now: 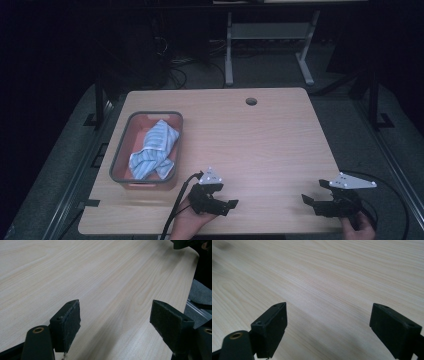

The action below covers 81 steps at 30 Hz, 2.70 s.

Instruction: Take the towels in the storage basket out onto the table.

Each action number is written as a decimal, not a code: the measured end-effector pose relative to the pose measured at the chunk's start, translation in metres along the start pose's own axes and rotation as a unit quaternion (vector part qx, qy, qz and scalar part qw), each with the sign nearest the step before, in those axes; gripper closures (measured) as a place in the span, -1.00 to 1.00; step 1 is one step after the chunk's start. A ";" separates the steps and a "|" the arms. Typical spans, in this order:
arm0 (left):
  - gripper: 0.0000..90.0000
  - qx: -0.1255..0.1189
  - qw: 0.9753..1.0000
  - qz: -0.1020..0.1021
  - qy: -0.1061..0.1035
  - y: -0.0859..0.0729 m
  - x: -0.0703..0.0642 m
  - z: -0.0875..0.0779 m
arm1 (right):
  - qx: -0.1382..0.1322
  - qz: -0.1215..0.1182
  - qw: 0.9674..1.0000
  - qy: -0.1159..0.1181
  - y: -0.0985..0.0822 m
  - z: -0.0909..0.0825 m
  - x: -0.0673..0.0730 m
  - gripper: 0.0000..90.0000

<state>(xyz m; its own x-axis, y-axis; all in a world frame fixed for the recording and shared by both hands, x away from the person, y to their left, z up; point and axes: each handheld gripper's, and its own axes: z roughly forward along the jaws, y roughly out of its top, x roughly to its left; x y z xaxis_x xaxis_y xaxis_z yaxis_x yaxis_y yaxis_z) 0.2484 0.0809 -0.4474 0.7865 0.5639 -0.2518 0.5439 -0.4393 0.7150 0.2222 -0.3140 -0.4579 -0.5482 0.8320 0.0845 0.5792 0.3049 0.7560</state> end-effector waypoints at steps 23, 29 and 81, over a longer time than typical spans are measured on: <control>-0.47 -0.011 1.000 0.000 -0.019 0.023 -0.001 0.000 | 0.000 -0.004 1.000 -0.002 0.005 0.002 -0.001 -0.69; -0.49 -0.008 1.000 0.005 -0.023 0.040 0.000 -0.001 | -0.001 -0.001 1.000 -0.006 0.006 0.001 -0.001 -0.69; -0.55 0.016 0.996 -0.089 0.021 0.129 0.093 -0.075 | -0.001 -0.011 1.000 0.000 0.007 0.001 0.003 -0.69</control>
<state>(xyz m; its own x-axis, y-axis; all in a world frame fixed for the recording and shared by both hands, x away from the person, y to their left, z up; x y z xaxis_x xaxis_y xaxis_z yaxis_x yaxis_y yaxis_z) 0.3696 0.1291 -0.3299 0.6645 0.6633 -0.3442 0.6828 -0.3518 0.6403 0.2254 -0.3093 -0.4533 -0.5615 0.8247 0.0674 0.5656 0.3231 0.7588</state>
